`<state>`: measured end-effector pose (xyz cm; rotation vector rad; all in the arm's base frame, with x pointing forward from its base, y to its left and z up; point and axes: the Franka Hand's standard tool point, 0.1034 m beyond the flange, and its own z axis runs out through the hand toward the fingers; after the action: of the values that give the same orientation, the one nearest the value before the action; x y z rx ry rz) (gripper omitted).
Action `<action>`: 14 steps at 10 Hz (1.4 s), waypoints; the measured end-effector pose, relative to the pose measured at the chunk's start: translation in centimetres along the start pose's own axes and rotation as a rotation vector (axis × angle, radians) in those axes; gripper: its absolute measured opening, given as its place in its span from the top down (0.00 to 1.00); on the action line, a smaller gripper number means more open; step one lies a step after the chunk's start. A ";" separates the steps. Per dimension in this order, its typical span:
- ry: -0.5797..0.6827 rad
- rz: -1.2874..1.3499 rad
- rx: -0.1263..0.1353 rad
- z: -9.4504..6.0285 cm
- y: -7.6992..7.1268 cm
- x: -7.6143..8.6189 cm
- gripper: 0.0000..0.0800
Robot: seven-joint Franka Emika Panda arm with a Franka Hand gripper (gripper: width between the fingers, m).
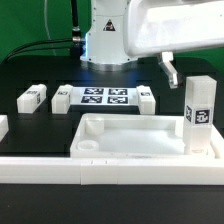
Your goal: Assemble desk
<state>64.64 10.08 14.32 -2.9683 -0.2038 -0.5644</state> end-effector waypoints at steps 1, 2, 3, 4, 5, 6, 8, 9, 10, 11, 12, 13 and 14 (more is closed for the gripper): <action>0.007 0.000 -0.001 0.1 0.0 0.0 0.19; 0.003 0.001 -0.001 0.3 0.0 -0.1 0.19; 0.004 0.001 -0.001 0.3 0.0 -0.1 0.19; 0.003 0.001 -0.001 0.3 0.0 -0.1 0.19; 0.003 0.001 -0.001 0.3 0.0 -0.1 0.19; -0.016 0.003 0.002 0.4 -0.1 -0.3 0.19; -0.057 0.019 -0.006 0.6 -0.4 -0.9 0.19; -0.132 0.015 0.001 0.7 -0.6 -1.5 0.19; -0.147 0.016 0.002 0.9 -0.4 -1.5 0.19; -0.226 0.006 0.013 1.1 -0.3 -2.5 0.19; -0.277 0.015 0.022 1.0 -0.4 -2.5 0.19; -0.344 0.015 0.034 0.9 -0.7 -2.9 0.19; -0.397 0.015 0.044 0.9 -0.9 -3.0 0.19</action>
Offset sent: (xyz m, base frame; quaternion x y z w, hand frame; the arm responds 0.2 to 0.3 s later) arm 0.0000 0.0000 0.0000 0.0000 0.0000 0.0000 1.0000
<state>62.10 10.73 12.46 -3.0026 -0.2225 0.0378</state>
